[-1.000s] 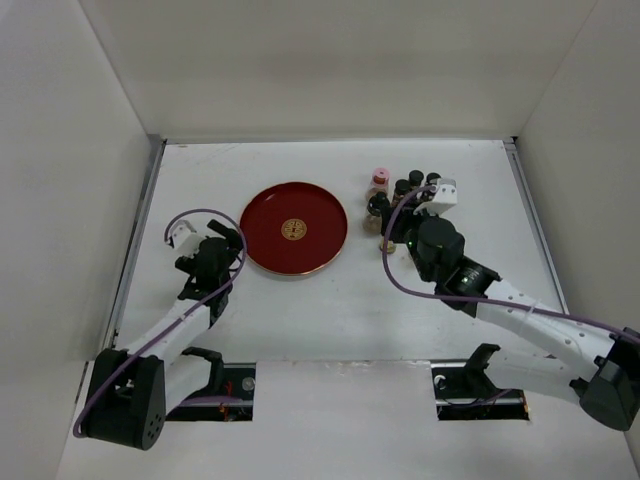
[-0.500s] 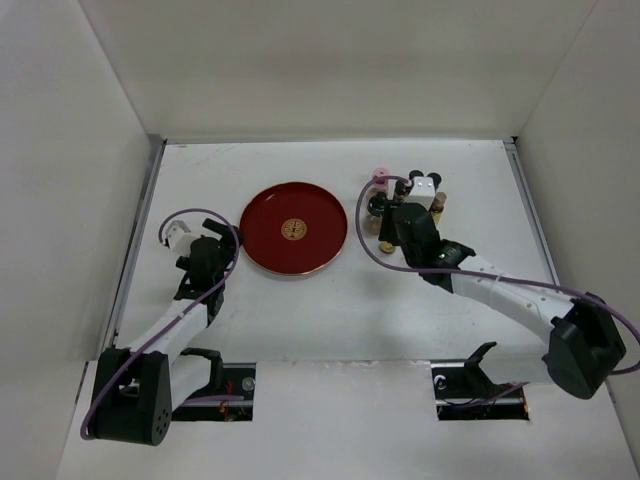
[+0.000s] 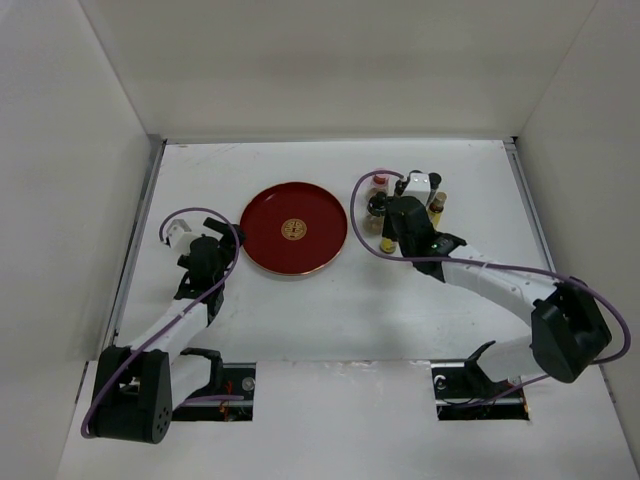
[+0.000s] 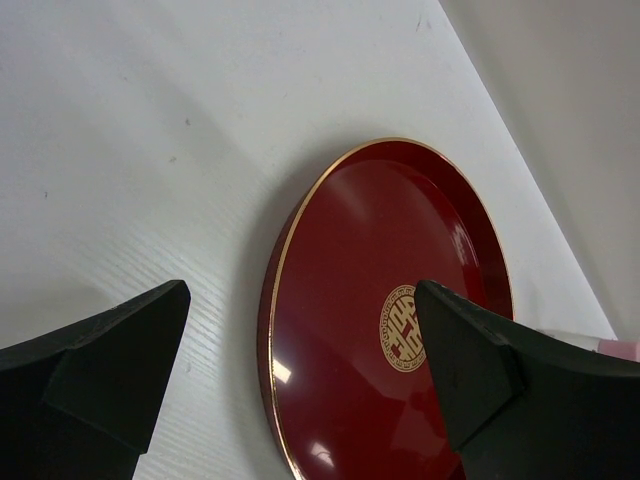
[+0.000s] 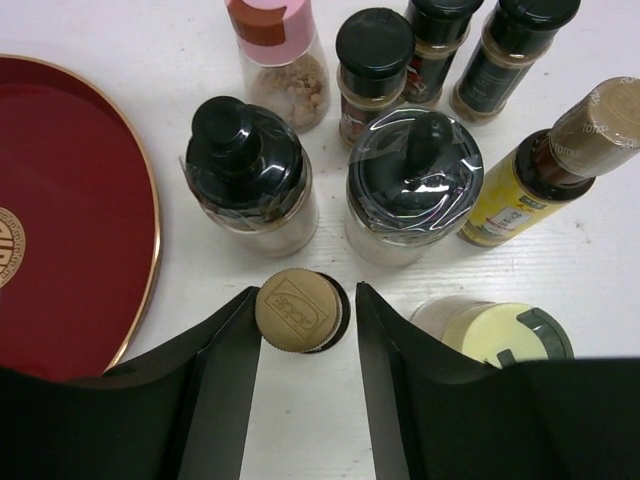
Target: Organize the condiment bottles
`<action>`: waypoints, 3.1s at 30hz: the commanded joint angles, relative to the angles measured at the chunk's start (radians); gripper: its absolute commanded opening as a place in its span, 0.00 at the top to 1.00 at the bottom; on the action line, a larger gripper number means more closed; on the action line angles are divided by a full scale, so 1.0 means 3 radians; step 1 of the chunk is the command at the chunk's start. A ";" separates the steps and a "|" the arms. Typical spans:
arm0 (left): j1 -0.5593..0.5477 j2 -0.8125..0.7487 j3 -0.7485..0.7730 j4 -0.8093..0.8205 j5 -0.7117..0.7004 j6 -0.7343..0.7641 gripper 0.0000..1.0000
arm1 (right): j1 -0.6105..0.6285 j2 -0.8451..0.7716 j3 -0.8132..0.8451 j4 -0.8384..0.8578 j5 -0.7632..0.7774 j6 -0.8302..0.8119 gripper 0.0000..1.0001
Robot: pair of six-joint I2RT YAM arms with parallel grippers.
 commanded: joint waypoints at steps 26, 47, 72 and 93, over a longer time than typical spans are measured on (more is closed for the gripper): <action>0.0207 0.0005 -0.0135 0.0246 0.0095 -0.0172 0.00 | 0.0797 0.1093 0.1923 0.0546 -0.0385 -0.0220 0.72; 0.0273 -0.0010 -0.0186 0.0287 0.0146 -0.0264 0.00 | 0.0909 0.3242 0.4384 0.0234 -0.0452 -0.0634 0.70; 0.0324 0.0041 -0.0180 0.0333 0.0238 -0.0264 0.00 | 0.0976 0.3074 0.4078 0.0438 -0.0529 -0.0583 0.32; 0.0268 0.0072 -0.0165 0.0333 0.0238 -0.0254 0.00 | 0.0112 0.0507 0.0826 0.0817 -0.0202 -0.0343 0.65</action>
